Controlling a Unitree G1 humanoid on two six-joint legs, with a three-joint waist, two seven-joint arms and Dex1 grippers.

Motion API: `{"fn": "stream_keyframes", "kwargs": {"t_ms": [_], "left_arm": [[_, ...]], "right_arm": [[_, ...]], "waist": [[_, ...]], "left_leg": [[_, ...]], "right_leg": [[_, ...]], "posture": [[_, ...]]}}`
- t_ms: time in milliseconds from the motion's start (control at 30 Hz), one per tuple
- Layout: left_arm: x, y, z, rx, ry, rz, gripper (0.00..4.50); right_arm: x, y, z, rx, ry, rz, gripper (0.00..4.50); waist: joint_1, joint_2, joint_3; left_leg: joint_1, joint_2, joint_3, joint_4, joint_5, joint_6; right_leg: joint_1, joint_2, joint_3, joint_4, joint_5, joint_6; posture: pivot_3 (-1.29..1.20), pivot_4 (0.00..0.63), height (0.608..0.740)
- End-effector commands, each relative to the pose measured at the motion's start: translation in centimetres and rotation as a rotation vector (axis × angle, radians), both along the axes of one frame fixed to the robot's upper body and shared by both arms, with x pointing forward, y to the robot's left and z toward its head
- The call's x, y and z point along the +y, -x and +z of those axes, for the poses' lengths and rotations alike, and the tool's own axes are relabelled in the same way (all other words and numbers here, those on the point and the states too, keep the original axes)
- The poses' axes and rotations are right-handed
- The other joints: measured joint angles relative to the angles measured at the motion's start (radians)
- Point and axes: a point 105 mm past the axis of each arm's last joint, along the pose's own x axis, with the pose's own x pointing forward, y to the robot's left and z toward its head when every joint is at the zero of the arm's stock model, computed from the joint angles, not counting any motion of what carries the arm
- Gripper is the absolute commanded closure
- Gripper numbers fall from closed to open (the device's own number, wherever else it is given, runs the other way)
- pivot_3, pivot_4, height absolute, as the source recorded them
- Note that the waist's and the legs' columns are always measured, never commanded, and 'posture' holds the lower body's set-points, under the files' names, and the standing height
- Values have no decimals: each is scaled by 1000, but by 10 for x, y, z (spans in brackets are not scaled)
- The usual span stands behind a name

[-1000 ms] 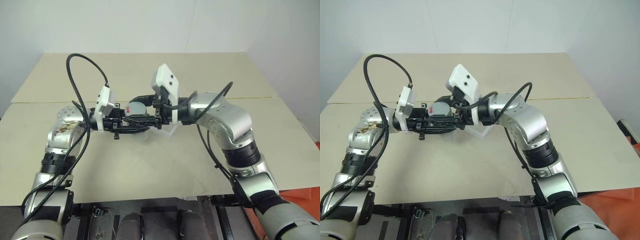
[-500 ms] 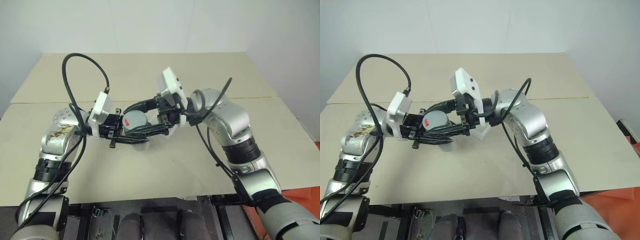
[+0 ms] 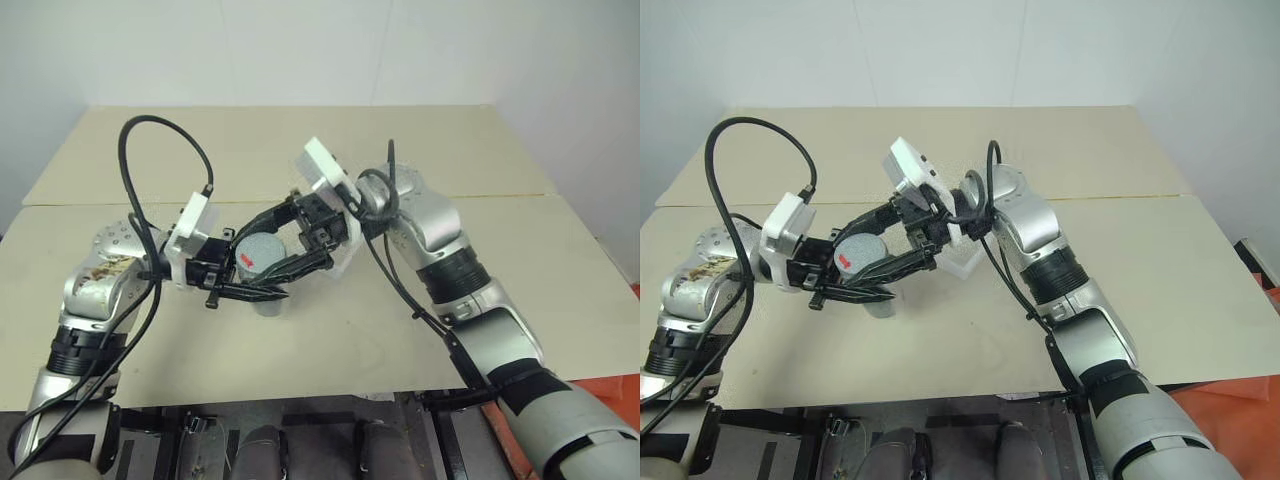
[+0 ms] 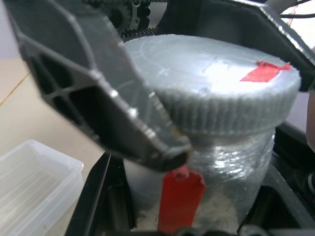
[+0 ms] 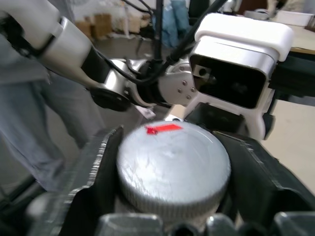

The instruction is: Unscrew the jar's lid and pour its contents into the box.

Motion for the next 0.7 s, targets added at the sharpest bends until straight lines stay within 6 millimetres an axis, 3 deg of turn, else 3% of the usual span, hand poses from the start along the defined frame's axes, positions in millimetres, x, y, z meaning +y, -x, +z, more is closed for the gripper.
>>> {"fn": "stream_keyframes", "kwargs": {"t_ms": [33, 200, 367, 700], "left_arm": [[3, 4, 12, -53, 54, 10, 2559], [11, -3, 9, -47, 64, 89, 2559], [18, -23, 7, -50, 72, 225, 2559], [11, -41, 7, -60, 85, 263, 2559]], "right_arm": [[-10, -14, 12, -55, -52, -144, 24], [-26, -23, 16, -68, -89, -300, 24], [-41, -8, 22, -64, -136, -368, 24], [-22, -1, 30, -43, -184, -535, 24]], "waist": [[0, 0, 0], [0, 0, 0], [7, 0, 0], [-2, 0, 0]], "left_leg": [[0, 0, 0, 0, 0, 0], [0, 0, 0, 0, 0, -1], [-1, 0, 0, 0, 0, 0], [0, 0, 0, 0, 1, -1]], "right_leg": [[0, 0, 0, 0, 0, 0], [0, 0, 0, 0, 0, 0], [0, 0, 0, 0, 0, 0], [-1, 0, 0, 1, 0, 0]], "posture": [[0, 150, 740], [0, 150, 740], [0, 150, 740], [0, 150, 740]]}}
